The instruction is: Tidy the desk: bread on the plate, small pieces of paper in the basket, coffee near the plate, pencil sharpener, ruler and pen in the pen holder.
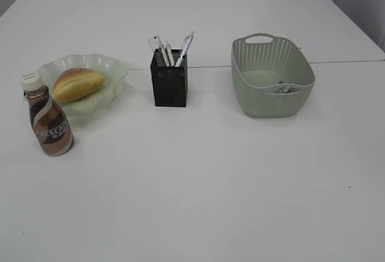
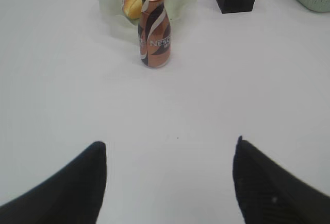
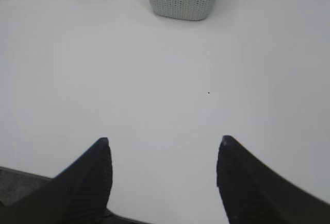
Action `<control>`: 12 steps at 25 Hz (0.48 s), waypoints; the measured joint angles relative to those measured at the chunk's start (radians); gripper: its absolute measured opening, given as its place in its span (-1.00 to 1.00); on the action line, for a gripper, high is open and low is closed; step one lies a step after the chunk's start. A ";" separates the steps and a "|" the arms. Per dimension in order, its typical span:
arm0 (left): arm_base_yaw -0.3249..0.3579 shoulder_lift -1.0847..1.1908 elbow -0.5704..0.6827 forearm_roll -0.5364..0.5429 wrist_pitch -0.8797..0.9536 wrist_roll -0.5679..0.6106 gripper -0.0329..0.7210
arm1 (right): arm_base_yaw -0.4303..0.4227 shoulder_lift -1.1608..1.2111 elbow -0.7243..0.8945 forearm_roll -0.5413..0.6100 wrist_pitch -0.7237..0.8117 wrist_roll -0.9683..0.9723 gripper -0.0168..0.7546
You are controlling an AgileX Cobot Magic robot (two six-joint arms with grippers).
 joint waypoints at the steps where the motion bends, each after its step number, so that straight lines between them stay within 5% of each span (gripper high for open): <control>1: 0.000 0.000 0.000 0.000 0.000 0.000 0.56 | 0.000 0.000 0.000 0.000 0.000 0.000 0.26; 12: 0.000 0.000 0.000 0.000 0.000 0.000 0.53 | 0.000 0.000 0.000 0.025 -0.008 0.036 0.75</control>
